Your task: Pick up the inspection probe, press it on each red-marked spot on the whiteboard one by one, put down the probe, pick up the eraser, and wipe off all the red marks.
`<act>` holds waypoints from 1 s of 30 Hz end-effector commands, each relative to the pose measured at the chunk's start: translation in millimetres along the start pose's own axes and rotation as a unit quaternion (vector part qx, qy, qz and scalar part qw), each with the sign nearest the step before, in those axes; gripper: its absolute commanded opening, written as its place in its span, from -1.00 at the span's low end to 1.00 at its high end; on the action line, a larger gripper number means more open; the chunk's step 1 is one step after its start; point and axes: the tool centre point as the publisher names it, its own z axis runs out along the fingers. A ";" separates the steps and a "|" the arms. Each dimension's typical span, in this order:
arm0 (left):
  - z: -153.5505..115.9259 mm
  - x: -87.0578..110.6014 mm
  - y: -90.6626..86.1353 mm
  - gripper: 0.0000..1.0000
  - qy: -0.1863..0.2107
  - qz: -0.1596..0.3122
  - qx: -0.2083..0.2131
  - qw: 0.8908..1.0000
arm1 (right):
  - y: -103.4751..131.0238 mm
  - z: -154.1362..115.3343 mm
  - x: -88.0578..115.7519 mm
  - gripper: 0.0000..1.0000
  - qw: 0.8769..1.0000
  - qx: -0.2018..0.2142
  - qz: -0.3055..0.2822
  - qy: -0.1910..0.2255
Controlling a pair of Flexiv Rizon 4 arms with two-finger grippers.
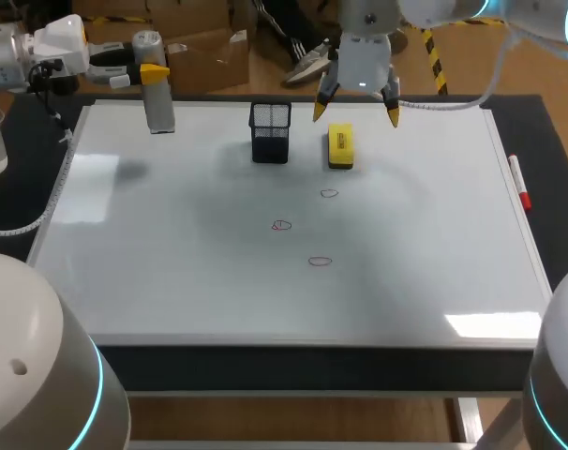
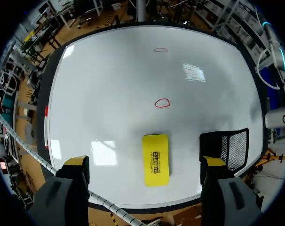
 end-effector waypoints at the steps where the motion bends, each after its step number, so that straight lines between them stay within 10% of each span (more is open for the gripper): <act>1: 0.0 0.6 -1.3 -1.00 -0.001 0.000 0.000 1.000 | 4.1 5.3 -3.0 1.00 1.000 0.016 -0.022 0.010; 30: 0.0 0.6 -1.3 -1.00 -0.001 0.000 0.000 1.000 | -8.5 27.0 -7.4 1.00 1.000 -0.016 0.010 0.003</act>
